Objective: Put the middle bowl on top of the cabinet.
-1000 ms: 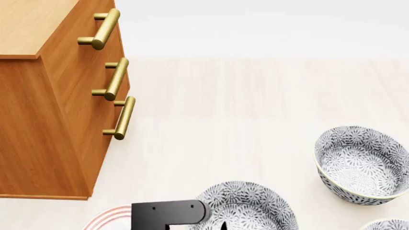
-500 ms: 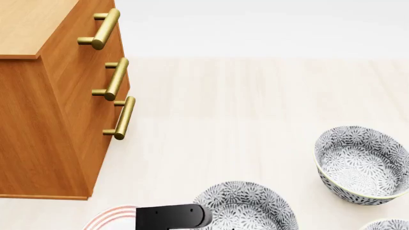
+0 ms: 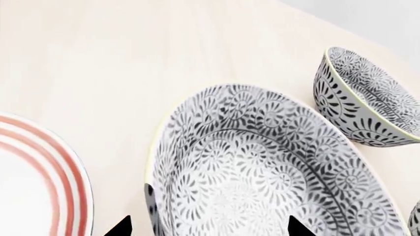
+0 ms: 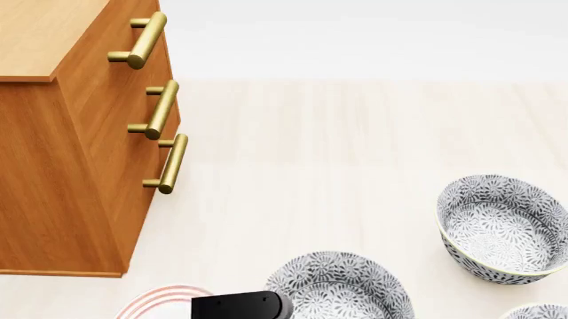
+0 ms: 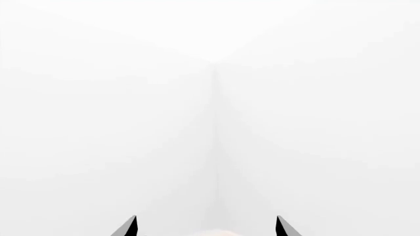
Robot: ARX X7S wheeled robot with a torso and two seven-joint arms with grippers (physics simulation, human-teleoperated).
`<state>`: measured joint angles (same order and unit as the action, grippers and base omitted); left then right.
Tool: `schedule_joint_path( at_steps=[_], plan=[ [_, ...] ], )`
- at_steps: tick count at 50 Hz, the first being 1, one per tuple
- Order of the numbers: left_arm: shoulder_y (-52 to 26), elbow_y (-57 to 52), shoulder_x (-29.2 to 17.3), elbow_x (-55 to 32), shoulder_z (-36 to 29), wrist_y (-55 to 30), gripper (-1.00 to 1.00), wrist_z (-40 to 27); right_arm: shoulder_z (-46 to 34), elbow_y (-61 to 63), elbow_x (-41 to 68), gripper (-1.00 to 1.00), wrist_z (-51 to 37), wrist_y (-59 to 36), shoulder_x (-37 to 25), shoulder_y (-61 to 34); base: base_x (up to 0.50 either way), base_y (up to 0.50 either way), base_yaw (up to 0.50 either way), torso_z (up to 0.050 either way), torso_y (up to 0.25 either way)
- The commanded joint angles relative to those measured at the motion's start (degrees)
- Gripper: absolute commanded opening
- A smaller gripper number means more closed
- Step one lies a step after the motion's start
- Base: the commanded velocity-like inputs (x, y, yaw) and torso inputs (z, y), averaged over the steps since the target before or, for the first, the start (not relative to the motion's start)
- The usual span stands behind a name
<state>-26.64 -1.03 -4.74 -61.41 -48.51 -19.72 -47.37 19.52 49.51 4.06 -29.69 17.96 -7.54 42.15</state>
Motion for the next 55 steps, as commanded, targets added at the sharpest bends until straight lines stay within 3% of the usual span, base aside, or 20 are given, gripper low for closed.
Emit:
schedule_joint_path(
  at_steps=[1,14,15,21,24,27,36,55],
  plan=[
    [0.5,1.6,-0.2,-0.6,-0.4,1.1,1.0,1.9,0.4,0.3,0.0,1.0,0.6,0.2,0.5,0.3,0.0,0.0,0.0,0.0,0.0],
    [1.3,2.3,-0.2,-2.5,0.1,2.9,1.0,4.2,0.5,0.4,0.0,1.0,0.8,-0.1,0.5,0.2,0.0,0.0,0.0,0.0,0.0],
    [1.3,2.2,-0.2,-2.5,0.1,3.0,-1.0,4.2,0.5,0.5,0.0,1.0,0.9,0.0,0.6,0.3,0.0,0.0,0.0,0.0,0.0],
    [1.4,-0.4,-0.9,0.4,-0.7,4.9,-1.0,3.5,0.5,0.5,0.0,1.0,0.9,-0.2,0.5,0.1,0.0,0.0,0.0,0.0,0.0],
    [2.2,-3.5,-1.7,-0.1,-0.4,7.5,-1.0,8.2,0.5,0.5,0.0,1.0,0.9,-0.2,0.5,0.1,0.0,0.0,0.0,0.0,0.0],
    [2.3,-6.1,-2.5,1.0,-0.3,8.6,-1.0,8.3,0.6,0.4,0.1,1.0,1.0,0.1,0.6,0.2,0.0,0.0,0.0,0.0,0.0],
    [0.1,-16.2,-5.9,11.3,-2.5,9.3,-1.0,3.0,-0.2,0.5,-0.6,1.0,0.9,-0.9,0.4,-0.9,0.0,0.0,0.0,0.045,0.015],
    [-3.7,-30.1,-9.0,11.9,-2.0,5.4,-1.0,-4.2,-0.7,0.9,-1.1,1.0,0.3,-1.0,0.2,-1.2,0.0,0.0,0.0,0.05,0.033]
  ],
)
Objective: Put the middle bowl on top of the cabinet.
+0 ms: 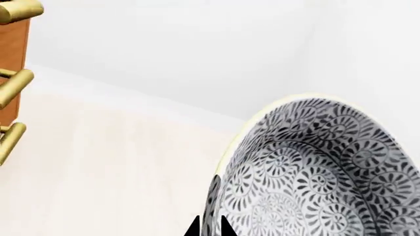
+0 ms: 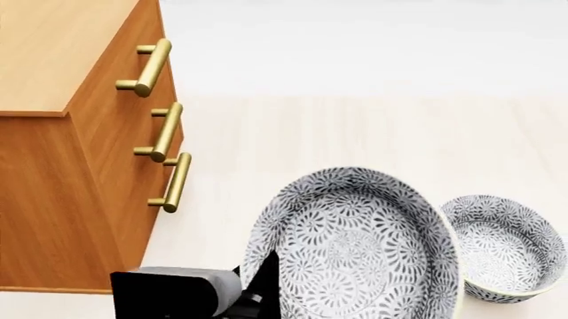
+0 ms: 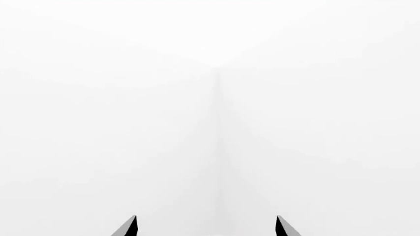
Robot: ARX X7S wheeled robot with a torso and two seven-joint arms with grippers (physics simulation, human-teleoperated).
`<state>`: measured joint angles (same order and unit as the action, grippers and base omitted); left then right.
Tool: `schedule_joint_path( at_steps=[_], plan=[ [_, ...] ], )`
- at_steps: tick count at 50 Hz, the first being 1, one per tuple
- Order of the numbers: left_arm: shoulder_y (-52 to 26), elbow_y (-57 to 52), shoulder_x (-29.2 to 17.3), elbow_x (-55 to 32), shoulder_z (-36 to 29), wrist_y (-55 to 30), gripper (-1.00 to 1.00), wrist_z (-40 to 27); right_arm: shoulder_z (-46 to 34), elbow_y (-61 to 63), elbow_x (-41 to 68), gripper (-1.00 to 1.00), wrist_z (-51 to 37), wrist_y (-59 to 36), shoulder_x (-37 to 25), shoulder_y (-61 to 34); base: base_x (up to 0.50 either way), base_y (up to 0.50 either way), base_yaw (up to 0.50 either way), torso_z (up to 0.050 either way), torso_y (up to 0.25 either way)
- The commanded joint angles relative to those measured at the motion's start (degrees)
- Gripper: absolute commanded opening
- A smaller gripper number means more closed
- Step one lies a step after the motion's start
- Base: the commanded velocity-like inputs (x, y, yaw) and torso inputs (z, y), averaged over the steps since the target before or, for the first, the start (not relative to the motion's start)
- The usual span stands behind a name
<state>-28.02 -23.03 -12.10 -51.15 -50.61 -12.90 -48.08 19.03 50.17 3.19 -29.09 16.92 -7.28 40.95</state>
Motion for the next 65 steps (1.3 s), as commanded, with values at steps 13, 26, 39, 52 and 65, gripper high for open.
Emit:
schedule_joint_path(
  at_steps=[13,26,39,52,65],
  plan=[
    [-6.4,-16.1,-2.6,-2.1,1.8,-4.4,-1.0,-7.8,-0.3,0.4,-0.4,1.0,-0.6,0.4,-0.1,0.2,0.0,0.0,0.0,0.05,0.103],
    [-20.9,-25.5,-4.2,-18.6,10.2,-10.5,-1.0,-22.1,-1.9,-0.4,-1.9,1.0,-1.0,-0.9,-0.2,-2.0,0.0,0.0,0.0,0.02,0.055],
    [-41.1,-23.3,-5.2,-38.5,20.2,-16.9,-1.0,-41.9,-4.5,0.3,-4.4,1.0,-2.2,-3.5,0.3,-4.5,0.0,0.0,0.0,0.0,0.0],
    [-67.5,-9.5,-20.0,-61.0,0.3,7.5,-1.0,-38.1,-6.4,1.8,-6.0,1.0,-3.3,-5.6,0.6,-5.2,0.0,0.0,0.0,0.0,0.0],
    [-72.2,13.8,-20.6,-64.1,-4.5,5.5,-1.0,-41.2,-7.1,4.5,-6.5,1.0,-4.2,-6.7,0.5,-3.7,0.0,0.0,0.0,0.0,0.0]
  ],
)
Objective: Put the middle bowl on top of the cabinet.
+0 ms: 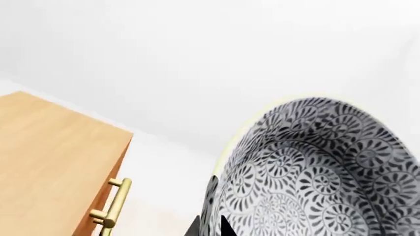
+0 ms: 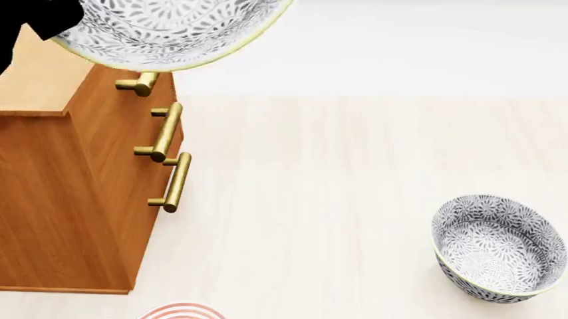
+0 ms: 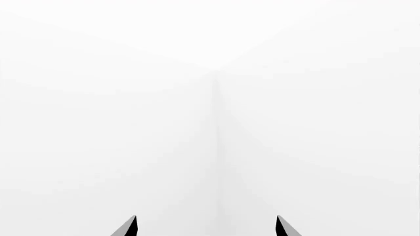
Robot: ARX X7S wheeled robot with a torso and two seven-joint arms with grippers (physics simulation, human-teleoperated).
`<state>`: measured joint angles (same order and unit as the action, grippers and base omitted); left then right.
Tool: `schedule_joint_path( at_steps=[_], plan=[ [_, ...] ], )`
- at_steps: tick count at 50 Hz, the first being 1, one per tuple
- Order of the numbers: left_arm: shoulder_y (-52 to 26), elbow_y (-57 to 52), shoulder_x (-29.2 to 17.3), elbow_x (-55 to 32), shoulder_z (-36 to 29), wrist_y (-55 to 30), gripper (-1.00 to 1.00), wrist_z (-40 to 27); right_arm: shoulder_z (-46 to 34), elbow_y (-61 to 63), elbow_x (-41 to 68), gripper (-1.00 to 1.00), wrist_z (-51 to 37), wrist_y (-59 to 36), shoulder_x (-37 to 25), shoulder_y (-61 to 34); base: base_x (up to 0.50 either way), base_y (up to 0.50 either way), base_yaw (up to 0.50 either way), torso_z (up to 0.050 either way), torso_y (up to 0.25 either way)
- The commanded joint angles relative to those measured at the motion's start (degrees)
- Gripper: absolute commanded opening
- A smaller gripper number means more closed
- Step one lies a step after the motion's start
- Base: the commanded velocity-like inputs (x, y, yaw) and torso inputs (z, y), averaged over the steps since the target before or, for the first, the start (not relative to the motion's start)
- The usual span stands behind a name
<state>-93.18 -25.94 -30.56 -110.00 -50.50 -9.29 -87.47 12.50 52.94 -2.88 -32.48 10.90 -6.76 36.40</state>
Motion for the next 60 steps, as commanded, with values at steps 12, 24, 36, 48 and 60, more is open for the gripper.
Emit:
schedule_joint_path(
  at_steps=[12,24,36,48,60],
  plan=[
    [-8.3,38.9,0.7,-2.2,-12.4,3.1,-1.0,0.7,-0.3,1.5,0.2,1.0,-1.6,-0.2,-0.9,1.1,0.0,0.0,0.0,0.0,0.0],
    [-6.2,49.7,2.2,-2.5,-13.8,3.2,-1.0,3.9,-0.2,1.1,0.4,1.0,-2.3,0.5,-1.4,1.9,0.0,0.0,0.0,0.0,0.0],
    [-7.7,61.3,4.2,0.4,-15.9,2.7,-1.0,9.7,0.0,0.5,0.8,1.0,-2.8,1.5,-1.9,2.2,0.0,0.0,0.0,0.0,0.0],
    [-6.1,66.7,4.8,1.2,-16.0,3.8,-1.0,13.8,-0.1,0.3,0.7,1.0,-3.4,2.2,-2.1,2.6,0.0,0.0,0.0,0.0,0.001],
    [-4.1,68.7,5.1,2.2,-16.8,4.3,-1.0,15.9,0.0,0.2,0.9,1.0,-3.7,2.4,-2.6,2.8,0.0,0.0,0.0,0.0,0.0]
  ],
)
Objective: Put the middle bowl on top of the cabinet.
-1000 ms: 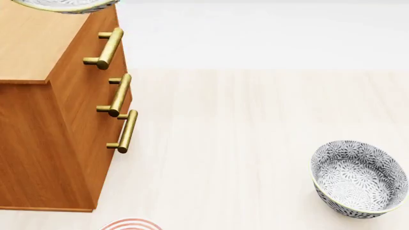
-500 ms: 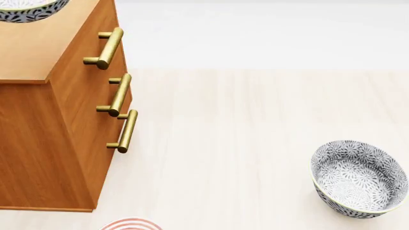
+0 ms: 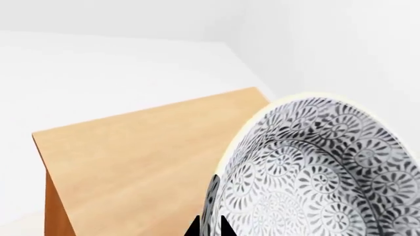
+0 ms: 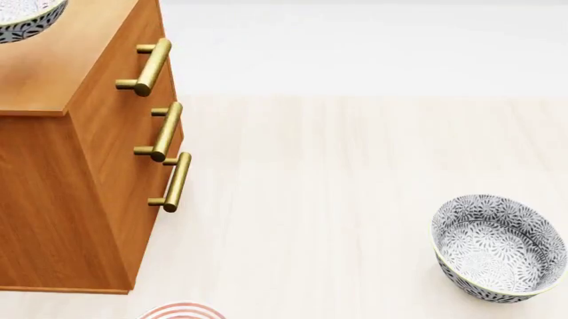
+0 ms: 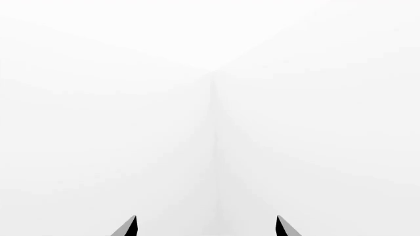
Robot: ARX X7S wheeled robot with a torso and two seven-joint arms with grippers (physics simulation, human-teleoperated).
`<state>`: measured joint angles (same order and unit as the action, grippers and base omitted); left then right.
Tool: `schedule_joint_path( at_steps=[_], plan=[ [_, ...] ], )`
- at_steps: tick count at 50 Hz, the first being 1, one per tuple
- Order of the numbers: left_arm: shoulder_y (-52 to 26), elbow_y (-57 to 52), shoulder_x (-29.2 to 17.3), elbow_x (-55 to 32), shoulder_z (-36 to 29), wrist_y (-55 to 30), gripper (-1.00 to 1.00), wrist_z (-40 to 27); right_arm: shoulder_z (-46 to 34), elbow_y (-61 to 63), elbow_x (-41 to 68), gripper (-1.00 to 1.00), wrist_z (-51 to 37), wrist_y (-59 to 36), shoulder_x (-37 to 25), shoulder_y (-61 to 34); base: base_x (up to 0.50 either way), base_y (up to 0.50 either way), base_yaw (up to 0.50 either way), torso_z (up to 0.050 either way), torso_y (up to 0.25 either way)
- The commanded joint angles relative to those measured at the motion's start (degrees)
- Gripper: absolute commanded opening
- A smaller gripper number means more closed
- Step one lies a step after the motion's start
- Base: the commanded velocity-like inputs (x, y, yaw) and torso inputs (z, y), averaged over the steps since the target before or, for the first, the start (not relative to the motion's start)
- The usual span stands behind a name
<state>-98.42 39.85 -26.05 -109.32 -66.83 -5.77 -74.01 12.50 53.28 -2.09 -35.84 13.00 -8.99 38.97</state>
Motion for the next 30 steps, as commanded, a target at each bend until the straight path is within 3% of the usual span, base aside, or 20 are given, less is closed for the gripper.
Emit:
schedule_joint_path(
  at_steps=[1,24,25,30],
  plan=[
    [1.3,3.9,1.1,1.3,-0.5,0.7,-1.0,2.9,0.1,-0.2,0.2,1.0,-0.4,0.4,-0.4,0.2,0.0,0.0,0.0,0.0,0.0],
    [3.2,10.0,3.2,3.5,-2.8,0.2,-1.0,4.9,-0.1,0.2,-0.1,1.0,-0.9,0.5,-0.8,0.7,0.0,0.0,0.0,0.0,0.0],
    [3.1,9.5,3.0,3.6,-2.5,0.6,1.0,6.3,0.0,0.2,-0.1,1.0,-1.0,0.7,-0.9,0.9,0.0,0.0,0.0,0.0,0.0],
    [3.1,7.7,2.4,4.0,-2.6,1.0,1.0,5.3,0.0,0.2,0.0,1.0,-1.1,0.7,-1.0,0.9,0.0,0.0,0.0,0.0,0.0]
  ],
)
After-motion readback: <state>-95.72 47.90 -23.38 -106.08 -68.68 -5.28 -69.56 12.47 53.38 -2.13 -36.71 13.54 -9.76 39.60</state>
